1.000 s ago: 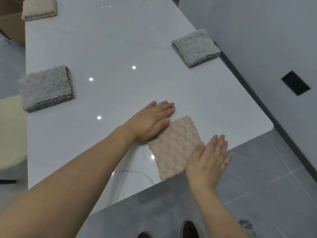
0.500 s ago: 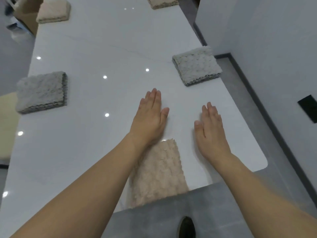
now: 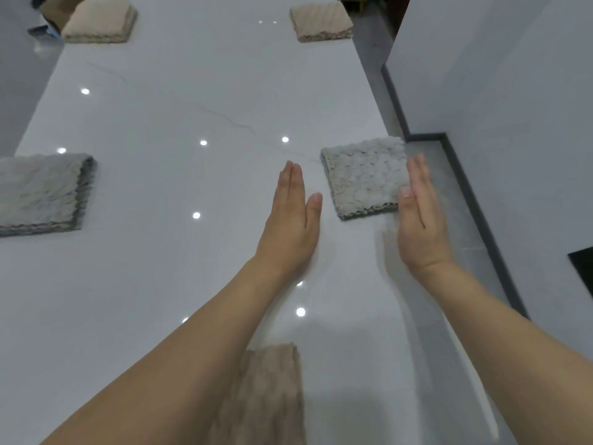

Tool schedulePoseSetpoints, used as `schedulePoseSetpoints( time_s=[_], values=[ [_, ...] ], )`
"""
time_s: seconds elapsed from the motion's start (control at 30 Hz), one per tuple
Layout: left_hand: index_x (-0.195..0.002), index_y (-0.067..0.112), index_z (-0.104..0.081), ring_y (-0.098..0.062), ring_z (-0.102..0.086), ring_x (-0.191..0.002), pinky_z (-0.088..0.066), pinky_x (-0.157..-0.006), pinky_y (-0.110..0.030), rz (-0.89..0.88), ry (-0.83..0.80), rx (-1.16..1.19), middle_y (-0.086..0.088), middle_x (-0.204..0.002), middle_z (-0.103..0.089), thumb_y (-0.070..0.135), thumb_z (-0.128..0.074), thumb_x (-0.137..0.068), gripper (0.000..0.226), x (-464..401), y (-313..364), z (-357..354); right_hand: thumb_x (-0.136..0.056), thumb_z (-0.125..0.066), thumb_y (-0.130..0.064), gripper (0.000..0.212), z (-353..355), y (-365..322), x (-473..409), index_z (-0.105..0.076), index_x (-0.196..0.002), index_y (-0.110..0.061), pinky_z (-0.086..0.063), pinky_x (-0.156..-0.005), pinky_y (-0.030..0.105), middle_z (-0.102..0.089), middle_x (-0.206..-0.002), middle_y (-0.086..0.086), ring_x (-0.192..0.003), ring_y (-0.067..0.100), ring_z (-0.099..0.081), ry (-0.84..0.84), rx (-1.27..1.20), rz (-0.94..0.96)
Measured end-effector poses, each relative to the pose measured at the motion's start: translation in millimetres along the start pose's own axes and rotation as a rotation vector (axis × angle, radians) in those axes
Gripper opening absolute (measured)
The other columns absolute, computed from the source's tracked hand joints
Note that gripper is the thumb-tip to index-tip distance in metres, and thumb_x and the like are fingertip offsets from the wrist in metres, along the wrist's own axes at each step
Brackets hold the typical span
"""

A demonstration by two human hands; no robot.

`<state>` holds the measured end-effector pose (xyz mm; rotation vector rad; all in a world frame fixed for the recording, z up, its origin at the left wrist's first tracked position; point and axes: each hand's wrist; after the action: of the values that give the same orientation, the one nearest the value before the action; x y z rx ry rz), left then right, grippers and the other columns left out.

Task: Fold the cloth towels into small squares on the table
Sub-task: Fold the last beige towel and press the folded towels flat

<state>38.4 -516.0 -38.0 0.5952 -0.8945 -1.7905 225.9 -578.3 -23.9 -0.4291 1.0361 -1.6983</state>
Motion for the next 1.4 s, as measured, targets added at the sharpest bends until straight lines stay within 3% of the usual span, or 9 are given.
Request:
schedulePoseSetpoints(
  time_s=[0.1,0.33,0.5,0.7,0.87,1.03,1.1,1.2,1.4],
  values=[
    [-0.158,0.013,0.0,-0.002,0.007,-0.149,0.009,-0.106,-0.001,0.035,0.054,0.121,0.004,-0.166,0.004,0.037,-0.024,-0.108,0.06,-28.1,15.8,-21.9,-0.103,-0.028,-0.03,0.052,4.0,18.6,-37.7,-0.024,-0.152,-0.012,-0.006,-0.114,0.009,-0.016,-0.16,-0.003,-0.145,0.0,-0.011,-0.017,-0.003,-0.013],
    [-0.158,0.011,-0.003,-0.008,0.006,-0.151,0.005,-0.12,-0.021,0.027,0.117,0.149,0.0,-0.166,0.001,0.034,-0.024,-0.108,0.059,-77.7,40.1,-61.1,-0.101,-0.025,-0.032,0.055,-2.0,51.0,-84.5,-0.023,-0.151,-0.01,-0.005,-0.118,0.017,-0.014,-0.16,-0.001,-0.145,0.0,-0.009,-0.177,0.056,0.052],
    [-0.158,0.01,-0.008,-0.019,0.004,-0.153,0.008,-0.122,-0.043,0.129,0.068,-0.187,-0.004,-0.166,-0.005,0.04,-0.019,-0.106,0.061,-89.9,36.2,-80.0,-0.101,-0.02,-0.036,0.059,-9.5,73.7,-89.7,-0.013,-0.153,-0.01,-0.003,-0.121,0.035,-0.007,-0.161,0.003,-0.148,0.009,-0.002,-0.301,0.222,0.097],
    [-0.158,0.012,-0.007,-0.019,0.002,-0.153,0.009,-0.122,-0.044,0.153,0.063,-0.474,-0.003,-0.166,-0.005,0.042,-0.016,-0.104,0.063,-92.9,28.7,-82.7,-0.1,-0.017,-0.039,0.062,-5.6,80.0,-91.4,-0.009,-0.154,-0.008,-0.002,-0.121,0.035,-0.011,-0.161,0.007,-0.148,0.016,-0.007,-0.347,0.337,0.052],
    [-0.159,0.016,0.001,-0.014,0.008,-0.152,0.009,-0.122,-0.042,0.098,-0.038,-0.539,0.001,-0.167,0.004,0.044,-0.014,-0.104,0.063,-90.2,22.6,-71.2,-0.093,-0.007,-0.046,0.071,3.6,90.5,-89.9,-0.033,-0.144,-0.004,-0.01,-0.119,0.046,-0.038,-0.149,0.011,-0.143,0.026,-0.022,-0.33,0.483,-0.057],
    [-0.159,0.02,-0.001,-0.009,0.01,-0.151,0.008,-0.123,-0.042,0.094,-0.058,-0.606,0.005,-0.166,0.003,0.043,-0.011,-0.105,0.06,-89.2,-2.1,-42.8,-0.096,-0.006,-0.046,0.066,0.3,95.1,-87.6,-0.028,-0.15,-0.014,-0.003,-0.12,0.041,-0.032,-0.155,0.002,-0.145,0.018,-0.02,-0.348,0.465,-0.165],
    [-0.159,0.023,-0.003,-0.01,0.01,-0.151,0.008,-0.123,-0.042,0.068,-0.084,-0.651,0.007,-0.166,0.003,0.042,-0.011,-0.105,0.058,-89.4,-12.6,-29.9,-0.102,-0.01,-0.041,0.057,1.5,94.1,-84.3,-0.027,-0.15,-0.015,-0.002,-0.121,0.039,-0.029,-0.156,0.001,-0.145,0.016,-0.021,-0.28,0.367,-0.3],
    [-0.159,0.019,-0.013,-0.013,0.002,-0.152,0.007,-0.123,-0.037,-0.02,-0.102,-0.574,0.003,-0.166,-0.007,0.038,-0.017,-0.106,0.056,-97.3,-20.1,-15.2,-0.104,-0.017,-0.038,0.054,3.1,85.1,-69.2,-0.029,-0.15,-0.013,-0.012,-0.12,0.039,-0.029,-0.156,0.006,-0.144,0.02,-0.024,0.118,0.127,-0.552],
    [-0.155,0.012,-0.025,-0.014,-0.013,-0.151,-0.01,-0.124,-0.036,-0.302,-0.245,-0.205,-0.004,-0.163,-0.023,0.032,-0.027,-0.107,0.052,-156.0,-3.5,-1.4,-0.1,-0.025,-0.034,0.058,-26.2,30.8,-59.5,-0.021,-0.151,-0.006,-0.01,-0.12,0.041,-0.019,-0.159,0.009,-0.147,0.018,-0.014,0.67,0.077,-0.5]
  ],
)
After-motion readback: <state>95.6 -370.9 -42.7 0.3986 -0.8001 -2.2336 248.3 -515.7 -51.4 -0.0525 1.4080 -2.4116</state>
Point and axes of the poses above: each hand's wrist, its own x-axis away from the middle knuckle, its own z-axis out of the back of the hand, y = z × x
